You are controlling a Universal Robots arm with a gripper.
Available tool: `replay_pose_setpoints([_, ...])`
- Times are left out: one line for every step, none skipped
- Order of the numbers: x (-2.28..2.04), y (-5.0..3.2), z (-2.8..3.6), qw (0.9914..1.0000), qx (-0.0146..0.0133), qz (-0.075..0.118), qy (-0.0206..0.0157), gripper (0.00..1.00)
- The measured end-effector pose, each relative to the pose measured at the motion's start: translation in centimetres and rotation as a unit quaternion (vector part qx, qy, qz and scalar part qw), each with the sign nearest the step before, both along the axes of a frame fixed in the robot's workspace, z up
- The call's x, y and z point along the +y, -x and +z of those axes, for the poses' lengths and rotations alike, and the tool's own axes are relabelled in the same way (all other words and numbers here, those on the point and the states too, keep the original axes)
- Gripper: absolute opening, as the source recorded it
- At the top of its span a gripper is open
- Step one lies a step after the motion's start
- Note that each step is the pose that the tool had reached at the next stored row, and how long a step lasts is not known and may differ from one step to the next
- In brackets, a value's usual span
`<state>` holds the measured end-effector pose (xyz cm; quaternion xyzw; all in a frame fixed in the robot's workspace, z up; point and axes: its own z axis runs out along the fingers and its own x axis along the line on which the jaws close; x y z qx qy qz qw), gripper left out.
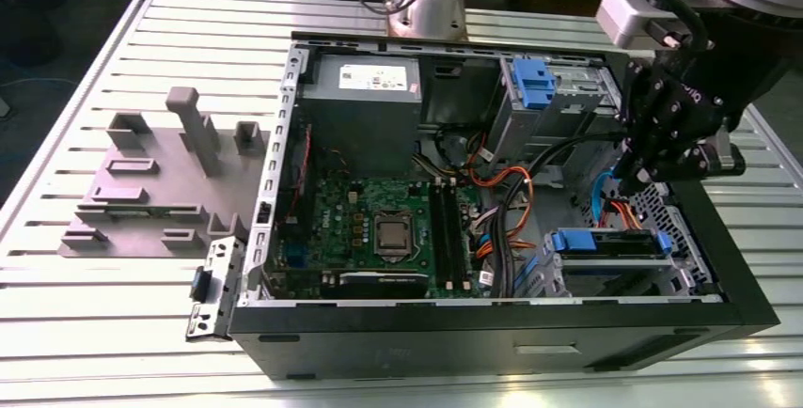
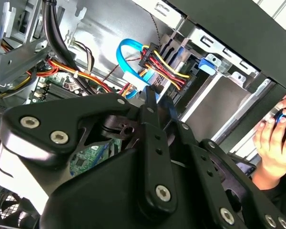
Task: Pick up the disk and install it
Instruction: 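Insert the second disk wire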
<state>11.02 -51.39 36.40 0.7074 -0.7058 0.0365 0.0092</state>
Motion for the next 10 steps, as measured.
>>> replay_pose_setpoints([0.0,0.0,-0.08,1.0,0.0,0.0,0.0,0.24])
replay_pose_setpoints([0.0,0.0,-0.17,1.0,0.0,0.0,0.0,0.24])
replay_pose_setpoints([0.0,0.0,-0.26,1.0,0.0,0.0,0.0,0.24])
replay_pose_setpoints([0.0,0.0,-0.34,1.0,0.0,0.0,0.0,0.24])
replay_pose_setpoints([0.0,0.0,-0.42,1.0,0.0,0.0,0.0001,0.24])
replay_pose_setpoints([0.0,0.0,-0.49,1.0,0.0,0.0,0.0004,0.24])
replay_pose_setpoints([0.0,-0.01,-0.55,1.0,0.0,0.0,0.0013,0.24])
replay_pose_setpoints([0.0,-0.01,-0.6,1.0,-0.0001,0.0,0.0024,0.24])
replay_pose_setpoints([0.0,-0.01,-0.65,0.99999,-0.0002,0.0,0.0034,0.22])
replay_pose_setpoints([0.0,-0.02,-0.68,0.99999,-0.0005,0.0,0.0045,0.22])
